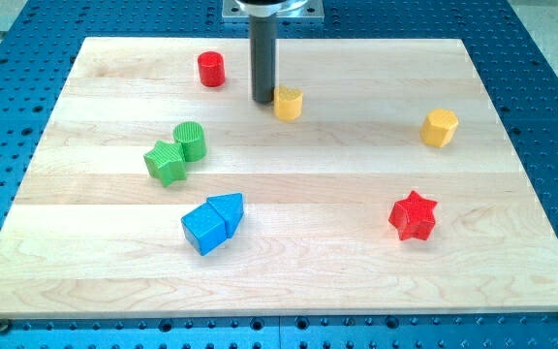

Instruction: Move the yellow heart into the yellow hexagon

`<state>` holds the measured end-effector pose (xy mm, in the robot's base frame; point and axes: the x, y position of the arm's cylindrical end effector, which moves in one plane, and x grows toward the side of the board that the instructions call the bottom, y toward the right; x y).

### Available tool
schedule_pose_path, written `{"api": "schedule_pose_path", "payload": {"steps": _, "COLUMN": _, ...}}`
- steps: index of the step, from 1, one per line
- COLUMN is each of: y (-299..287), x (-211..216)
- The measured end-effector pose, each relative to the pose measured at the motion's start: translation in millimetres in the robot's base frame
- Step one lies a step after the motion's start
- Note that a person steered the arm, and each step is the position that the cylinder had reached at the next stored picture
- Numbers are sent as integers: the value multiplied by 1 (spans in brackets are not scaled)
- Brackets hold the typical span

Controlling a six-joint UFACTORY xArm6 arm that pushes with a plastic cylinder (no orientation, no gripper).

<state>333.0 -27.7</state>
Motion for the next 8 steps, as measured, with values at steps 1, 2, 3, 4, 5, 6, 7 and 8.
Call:
{"api": "schedule_pose_path", "payload": {"steps": 1, "y": 62, "x": 36}}
{"api": "schedule_pose_path", "payload": {"steps": 2, "y": 131, "x": 47}}
{"api": "schedule_pose_path", "payload": {"steps": 3, "y": 160, "x": 43}}
{"api": "schedule_pose_path", "payload": {"steps": 4, "y": 115, "x": 27}}
{"api": "schedule_pose_path", "payload": {"steps": 5, "y": 135, "x": -6}}
{"api": "schedule_pose_path", "payload": {"steps": 6, "y": 196, "x": -10}}
{"api": "schedule_pose_path", "payload": {"steps": 7, "y": 235, "x": -7}}
{"api": "schedule_pose_path", "payload": {"steps": 8, "y": 258, "x": 4}}
